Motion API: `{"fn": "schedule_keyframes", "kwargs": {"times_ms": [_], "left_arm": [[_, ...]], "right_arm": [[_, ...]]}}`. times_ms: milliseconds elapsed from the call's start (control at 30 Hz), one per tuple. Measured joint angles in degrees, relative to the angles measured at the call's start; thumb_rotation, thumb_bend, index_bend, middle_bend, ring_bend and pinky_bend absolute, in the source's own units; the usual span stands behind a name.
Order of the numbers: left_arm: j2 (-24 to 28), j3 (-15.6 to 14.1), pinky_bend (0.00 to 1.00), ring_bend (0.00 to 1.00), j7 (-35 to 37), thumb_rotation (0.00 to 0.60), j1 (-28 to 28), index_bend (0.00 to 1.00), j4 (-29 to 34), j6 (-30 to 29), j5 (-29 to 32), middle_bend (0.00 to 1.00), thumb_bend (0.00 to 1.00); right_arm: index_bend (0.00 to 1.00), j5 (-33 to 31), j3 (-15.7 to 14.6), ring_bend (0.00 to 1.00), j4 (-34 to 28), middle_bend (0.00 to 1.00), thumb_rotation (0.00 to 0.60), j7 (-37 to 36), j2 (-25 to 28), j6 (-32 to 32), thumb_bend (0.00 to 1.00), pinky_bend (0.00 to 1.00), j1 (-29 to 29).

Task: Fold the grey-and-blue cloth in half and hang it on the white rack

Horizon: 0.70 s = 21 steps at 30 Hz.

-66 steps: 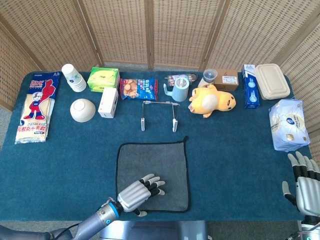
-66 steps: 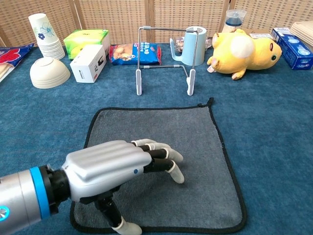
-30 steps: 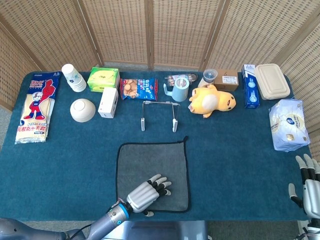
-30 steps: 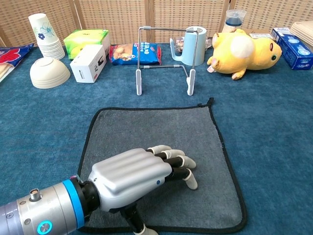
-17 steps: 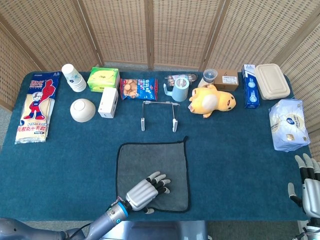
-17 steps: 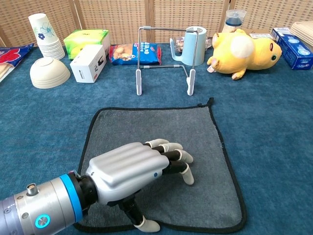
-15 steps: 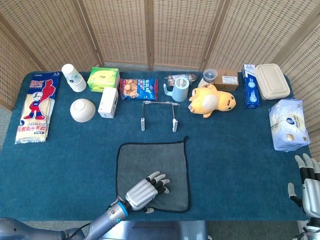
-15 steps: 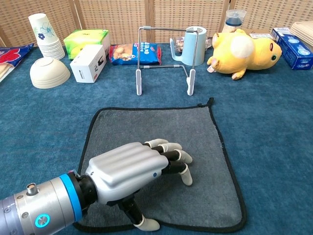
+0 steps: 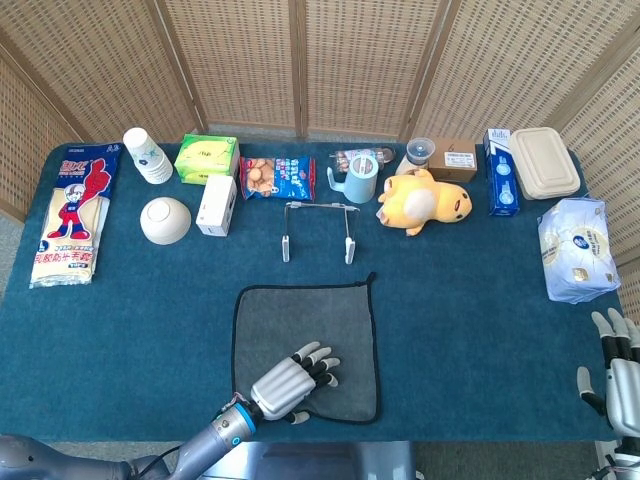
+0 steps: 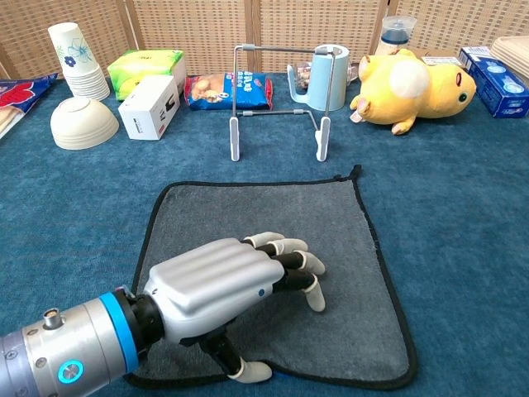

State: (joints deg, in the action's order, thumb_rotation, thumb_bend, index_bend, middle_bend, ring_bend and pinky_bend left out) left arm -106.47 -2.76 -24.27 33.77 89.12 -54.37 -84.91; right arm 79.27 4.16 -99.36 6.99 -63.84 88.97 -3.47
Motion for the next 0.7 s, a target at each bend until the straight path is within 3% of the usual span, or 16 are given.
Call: {"fn": "schedule_keyframes", "kwargs": {"times_ms": [200, 500, 700], "left_arm": [[-0.07, -0.14, 0.02, 0.04, -0.12, 0.600, 0.04, 0.29, 0.00, -0.12, 0.08, 0.16, 0.34], [0.04, -0.24, 0.03, 0.05, -0.38, 0.600, -0.12, 0.29, 0.02, -1.03, -0.31, 0.17, 0.44], [0.47, -0.74, 0.02, 0.05, 0.34, 0.600, -0.32, 0.29, 0.49, -1.36, -0.60, 0.16, 0.41]], "right_arm": [[0.00, 0.04, 0.00, 0.00, 0.09, 0.00, 0.600, -0.20, 0.00, 0.24, 0.42, 0.00, -0.19], [0.00, 0.10, 0.01, 0.00, 0.07, 0.00, 0.600, -0.34, 0.04, 0.36, 0.42, 0.00, -0.32], [0.00, 0.14, 0.07, 0.00, -0.06, 0.00, 0.600, -0.38, 0.11, 0.63, 0.42, 0.00, -0.48]]}}
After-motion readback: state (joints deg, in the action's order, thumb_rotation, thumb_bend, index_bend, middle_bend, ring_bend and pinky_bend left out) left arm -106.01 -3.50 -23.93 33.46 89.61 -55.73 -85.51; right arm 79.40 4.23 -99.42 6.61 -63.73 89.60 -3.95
